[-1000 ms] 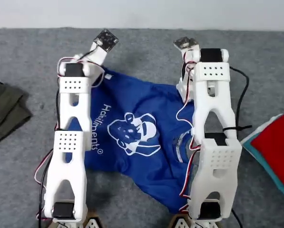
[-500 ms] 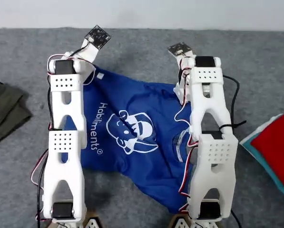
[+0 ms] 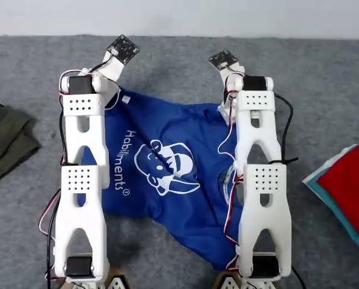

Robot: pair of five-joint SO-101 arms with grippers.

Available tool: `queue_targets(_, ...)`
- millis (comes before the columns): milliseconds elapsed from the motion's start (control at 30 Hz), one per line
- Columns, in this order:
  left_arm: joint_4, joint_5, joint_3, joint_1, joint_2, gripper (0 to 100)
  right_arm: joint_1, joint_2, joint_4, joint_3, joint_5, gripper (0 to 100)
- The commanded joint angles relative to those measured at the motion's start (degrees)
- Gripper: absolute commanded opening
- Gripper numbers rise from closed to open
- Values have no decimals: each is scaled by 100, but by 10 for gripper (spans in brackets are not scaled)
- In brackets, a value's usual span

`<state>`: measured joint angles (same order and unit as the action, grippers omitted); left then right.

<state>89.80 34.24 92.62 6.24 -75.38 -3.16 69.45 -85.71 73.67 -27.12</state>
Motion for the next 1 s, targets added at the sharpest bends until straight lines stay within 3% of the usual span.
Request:
queue_targets(0, 53, 35, 338, 53, 431, 23, -57, 84, -224, 730, -44, 6)
queue_targets(267, 44, 35, 347, 35, 466, 23, -66, 92, -505, 1002, -53, 8)
queue_targets(633, 510, 26, 347, -9, 1240, 23, -145, 48, -1727, 2259, -360, 8)
queue_targets(967, 1020, 44, 338, 211, 1987, 23, -356, -1437, -1745, 1081, -360, 8)
